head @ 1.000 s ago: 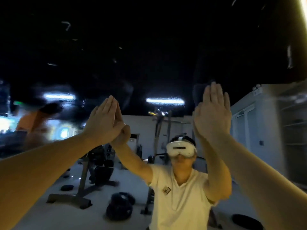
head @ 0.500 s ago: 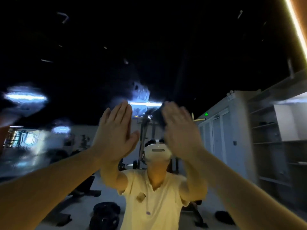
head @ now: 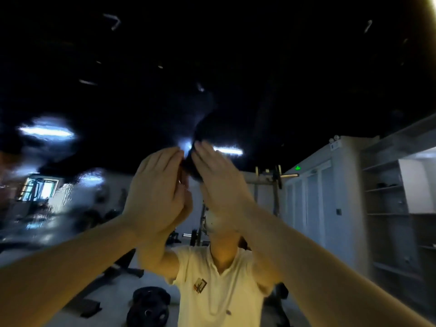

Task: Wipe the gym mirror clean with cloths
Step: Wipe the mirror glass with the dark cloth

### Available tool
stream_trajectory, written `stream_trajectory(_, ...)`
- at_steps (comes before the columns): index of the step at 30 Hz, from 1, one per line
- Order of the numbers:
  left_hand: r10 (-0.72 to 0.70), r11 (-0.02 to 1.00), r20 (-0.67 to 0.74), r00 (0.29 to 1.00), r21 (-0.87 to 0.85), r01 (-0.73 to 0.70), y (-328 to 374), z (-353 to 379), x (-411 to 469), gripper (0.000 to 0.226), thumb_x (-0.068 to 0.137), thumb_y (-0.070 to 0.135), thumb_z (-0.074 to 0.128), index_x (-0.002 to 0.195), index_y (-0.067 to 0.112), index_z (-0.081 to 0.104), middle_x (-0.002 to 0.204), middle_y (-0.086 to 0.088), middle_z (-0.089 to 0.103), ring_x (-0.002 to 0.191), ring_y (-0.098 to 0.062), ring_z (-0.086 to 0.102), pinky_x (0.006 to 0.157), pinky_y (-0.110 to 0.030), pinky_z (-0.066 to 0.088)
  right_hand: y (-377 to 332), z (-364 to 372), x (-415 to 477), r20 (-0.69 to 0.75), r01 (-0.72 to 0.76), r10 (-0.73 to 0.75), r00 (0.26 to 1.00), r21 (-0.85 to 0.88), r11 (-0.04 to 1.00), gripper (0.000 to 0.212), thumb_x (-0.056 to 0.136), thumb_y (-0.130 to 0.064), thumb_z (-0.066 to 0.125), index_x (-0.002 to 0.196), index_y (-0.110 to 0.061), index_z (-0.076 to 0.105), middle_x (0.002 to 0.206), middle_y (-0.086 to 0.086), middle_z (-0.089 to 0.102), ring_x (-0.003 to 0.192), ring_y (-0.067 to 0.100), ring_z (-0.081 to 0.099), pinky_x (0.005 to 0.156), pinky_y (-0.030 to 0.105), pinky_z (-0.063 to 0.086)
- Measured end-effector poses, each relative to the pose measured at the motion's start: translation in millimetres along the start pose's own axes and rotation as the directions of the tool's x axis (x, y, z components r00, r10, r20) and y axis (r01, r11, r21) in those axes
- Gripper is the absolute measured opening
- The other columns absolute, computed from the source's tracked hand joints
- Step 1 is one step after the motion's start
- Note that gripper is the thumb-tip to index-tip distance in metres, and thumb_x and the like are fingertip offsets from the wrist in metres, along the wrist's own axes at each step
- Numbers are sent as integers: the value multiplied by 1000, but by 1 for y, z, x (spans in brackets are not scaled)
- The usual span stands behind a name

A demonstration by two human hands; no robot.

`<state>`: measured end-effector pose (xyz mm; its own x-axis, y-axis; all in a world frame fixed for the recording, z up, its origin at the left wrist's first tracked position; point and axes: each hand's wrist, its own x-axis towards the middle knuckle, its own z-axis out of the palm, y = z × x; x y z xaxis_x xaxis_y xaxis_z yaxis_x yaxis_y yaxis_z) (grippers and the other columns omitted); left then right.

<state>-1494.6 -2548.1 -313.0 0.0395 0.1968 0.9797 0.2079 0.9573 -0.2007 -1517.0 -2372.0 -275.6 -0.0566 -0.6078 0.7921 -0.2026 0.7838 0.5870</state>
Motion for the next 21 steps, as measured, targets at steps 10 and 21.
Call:
stream_trajectory(10, 6, 987, 185, 983, 156, -36, -11, 14, -11, 82, 100, 61, 35, 160, 5, 32, 167, -13, 31, 154, -26, 29, 124, -42, 22, 147, -39, 30, -9, -552, 553, 833, -97, 828, 65, 107, -29, 30, 163, -6, 6, 172, 12, 1, 159, 26, 1, 129, 41, 9)
stream_trajectory(21, 69, 978, 269, 961, 171, -118, -20, 16, -17, 83, 106, 64, 22, 163, 4, 15, 172, -14, 11, 160, -22, 7, 128, -30, -6, 30, -8, 60, 55, 118, -122, 991, 58, 991, 69, 103, -23, 42, 164, -16, 12, 173, 1, 0, 158, 13, -7, 127, 33, -10)
